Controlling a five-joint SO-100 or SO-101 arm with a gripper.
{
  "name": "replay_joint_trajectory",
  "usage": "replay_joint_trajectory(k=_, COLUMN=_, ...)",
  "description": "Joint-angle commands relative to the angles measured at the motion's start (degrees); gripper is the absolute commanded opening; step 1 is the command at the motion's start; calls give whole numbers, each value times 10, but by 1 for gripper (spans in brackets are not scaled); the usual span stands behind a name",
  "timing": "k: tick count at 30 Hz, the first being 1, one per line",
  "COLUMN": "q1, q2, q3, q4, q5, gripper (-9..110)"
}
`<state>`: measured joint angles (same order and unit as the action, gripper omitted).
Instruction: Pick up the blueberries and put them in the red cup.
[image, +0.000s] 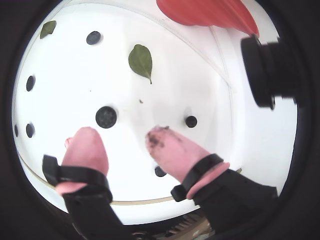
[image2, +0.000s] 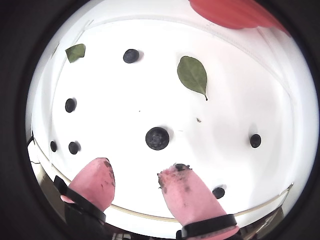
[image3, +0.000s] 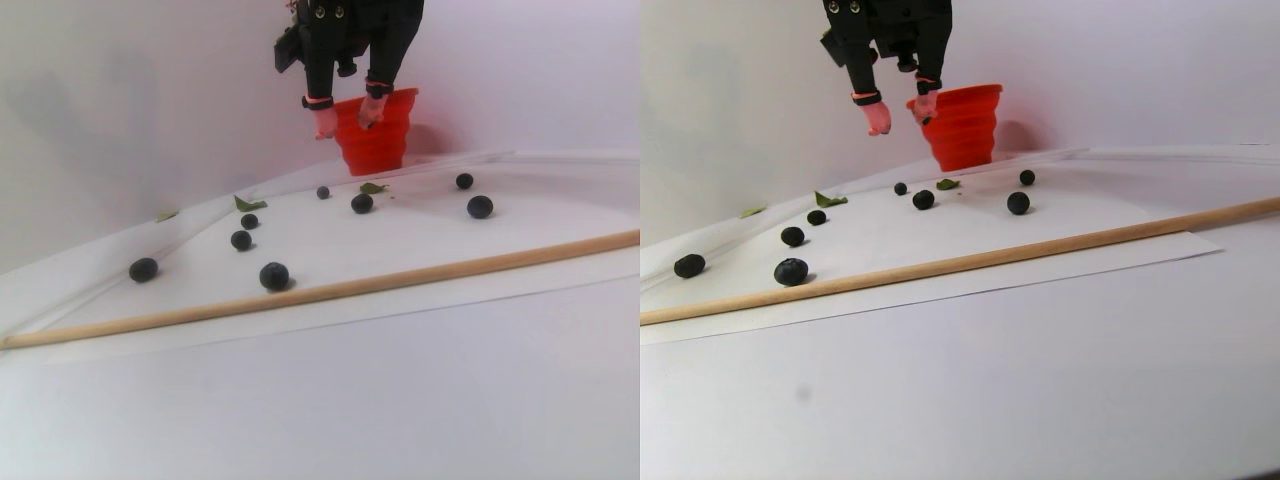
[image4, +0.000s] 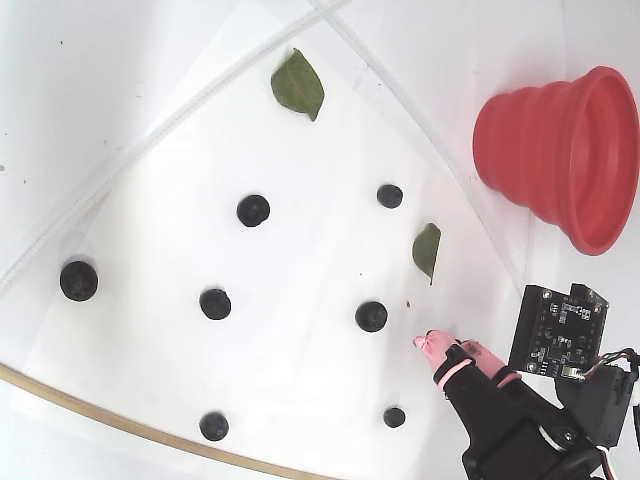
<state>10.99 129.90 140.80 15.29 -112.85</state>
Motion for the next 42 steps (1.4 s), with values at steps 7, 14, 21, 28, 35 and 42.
replay_joint_trajectory(k=7, q1=6, q2=-28, q3=-4, q4=-38, q5=-12, gripper=19)
replay_joint_trajectory(k=14, q1=11, q2=-65, q3=-9, q4=-66, q5=-18, gripper=19)
replay_joint_trajectory(k=21, q1=11, q2=-97, q3=-10, q4=-93, q5=-20, gripper=20)
replay_joint_trajectory(k=28, q1=12, q2=-131, q3=-20, q4=-120, q5=-24, gripper=20)
replay_joint_trajectory(k=35, q1=12, q2=-163, q3=-31, q4=-152, q5=-29, gripper=20)
replay_joint_trajectory(k=42, q1=16, q2=-192, q3=-53, q4=-166, q5=-30, gripper=20)
